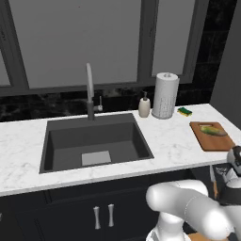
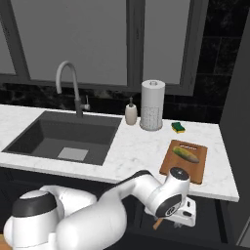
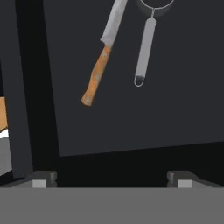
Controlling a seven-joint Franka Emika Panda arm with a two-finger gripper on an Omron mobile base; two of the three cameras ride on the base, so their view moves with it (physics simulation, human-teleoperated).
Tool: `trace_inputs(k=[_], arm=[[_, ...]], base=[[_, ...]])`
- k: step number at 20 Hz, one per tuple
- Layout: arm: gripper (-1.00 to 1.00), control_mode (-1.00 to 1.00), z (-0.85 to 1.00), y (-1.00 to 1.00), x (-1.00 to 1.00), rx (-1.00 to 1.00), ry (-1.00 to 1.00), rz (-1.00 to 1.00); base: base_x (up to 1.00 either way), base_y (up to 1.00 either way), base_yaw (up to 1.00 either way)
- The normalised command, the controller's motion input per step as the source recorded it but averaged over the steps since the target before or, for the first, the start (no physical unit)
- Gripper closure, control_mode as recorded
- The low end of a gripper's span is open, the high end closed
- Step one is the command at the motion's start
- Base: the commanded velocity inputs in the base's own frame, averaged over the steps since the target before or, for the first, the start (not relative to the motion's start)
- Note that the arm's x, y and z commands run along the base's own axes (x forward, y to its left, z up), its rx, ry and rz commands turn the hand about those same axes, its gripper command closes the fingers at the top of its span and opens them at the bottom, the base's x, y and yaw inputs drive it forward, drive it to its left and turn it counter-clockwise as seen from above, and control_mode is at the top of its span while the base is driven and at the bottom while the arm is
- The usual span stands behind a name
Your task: Place the appropriate cutting tool for cutting the cucumber skin on the cutting board.
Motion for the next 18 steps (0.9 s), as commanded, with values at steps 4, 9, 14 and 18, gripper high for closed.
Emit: trace_inputs(k=[4, 9, 14, 18], arm=[[-1.00, -1.00, -0.25, -0.02, 0.00, 0.00, 0.12, 0.00], [-1.00, -1.00, -0.18, 0.00, -0.21, 0.00, 0.13, 0.00], [-1.00, -1.00, -0.02, 0.03, -0.38, 0.00, 0.21, 0.00], [-1.00, -1.00, 0.00, 0.01, -0.67, 0.00, 0.16, 0.00]], base=[[0.00, 0.00, 0.00], [0.00, 0.00, 0.00], [0.00, 0.00, 0.00], [0.00, 0.00, 0.00]])
